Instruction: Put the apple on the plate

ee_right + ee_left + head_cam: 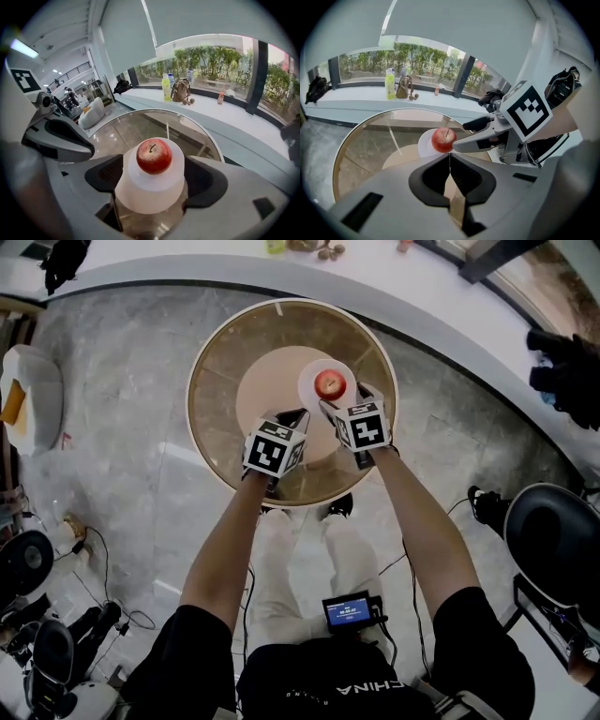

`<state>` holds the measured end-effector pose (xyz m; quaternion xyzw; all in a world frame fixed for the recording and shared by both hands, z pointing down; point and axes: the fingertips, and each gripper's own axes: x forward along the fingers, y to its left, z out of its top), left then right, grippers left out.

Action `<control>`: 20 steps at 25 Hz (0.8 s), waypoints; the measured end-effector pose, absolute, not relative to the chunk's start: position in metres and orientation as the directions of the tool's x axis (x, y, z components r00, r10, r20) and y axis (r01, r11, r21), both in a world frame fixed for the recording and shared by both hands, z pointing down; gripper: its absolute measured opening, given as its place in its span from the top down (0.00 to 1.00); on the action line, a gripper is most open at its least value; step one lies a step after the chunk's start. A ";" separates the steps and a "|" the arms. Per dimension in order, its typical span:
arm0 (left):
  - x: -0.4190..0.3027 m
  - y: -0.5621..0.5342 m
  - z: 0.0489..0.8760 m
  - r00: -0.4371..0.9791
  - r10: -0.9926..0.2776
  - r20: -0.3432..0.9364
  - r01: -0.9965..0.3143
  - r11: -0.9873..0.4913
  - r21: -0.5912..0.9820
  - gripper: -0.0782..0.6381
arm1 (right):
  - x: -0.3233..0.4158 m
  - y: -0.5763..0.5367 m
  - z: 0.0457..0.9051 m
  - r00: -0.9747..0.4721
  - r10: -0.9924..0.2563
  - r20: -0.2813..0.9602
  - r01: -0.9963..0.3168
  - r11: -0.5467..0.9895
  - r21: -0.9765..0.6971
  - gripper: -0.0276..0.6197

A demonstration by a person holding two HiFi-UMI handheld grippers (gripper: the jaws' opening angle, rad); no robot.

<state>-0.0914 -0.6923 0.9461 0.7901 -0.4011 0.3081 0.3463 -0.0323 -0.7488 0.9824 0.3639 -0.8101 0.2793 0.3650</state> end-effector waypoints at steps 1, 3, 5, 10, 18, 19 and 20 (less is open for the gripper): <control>-0.093 -0.688 0.933 0.489 -0.419 0.765 -0.846 -0.440 0.301 0.87 | -0.029 -0.739 0.969 -0.463 -0.378 0.802 -0.798 0.572 -0.190 0.35; -0.094 -0.684 0.901 0.495 -0.426 0.757 -0.844 -0.444 0.302 0.87 | -0.022 -0.726 0.935 -0.458 -0.366 0.810 -0.804 0.559 -0.201 0.35; -0.090 -0.680 0.864 0.501 -0.431 0.750 -0.839 -0.455 0.299 0.87 | -0.016 -0.713 0.892 -0.468 -0.359 0.807 -0.809 0.542 -0.228 0.35; -0.079 -0.639 0.765 0.525 -0.410 0.746 -0.802 -0.531 0.272 0.87 | -0.022 -0.646 0.767 -0.550 -0.316 0.773 -0.771 0.547 -0.325 0.36; -0.073 -0.579 0.652 0.561 -0.426 0.710 -0.755 -0.614 0.229 0.87 | -0.020 -0.586 0.636 -0.496 -0.467 0.732 -0.773 0.622 -0.126 0.87; -0.072 -0.572 0.644 0.565 -0.424 0.708 -0.747 -0.628 0.220 0.87 | -0.018 -0.580 0.627 -0.494 -0.470 0.731 -0.770 0.627 -0.118 0.88; -0.072 -0.564 0.637 0.566 -0.424 0.707 -0.741 -0.637 0.211 0.87 | -0.015 -0.573 0.622 -0.492 -0.468 0.734 -0.772 0.624 -0.120 0.89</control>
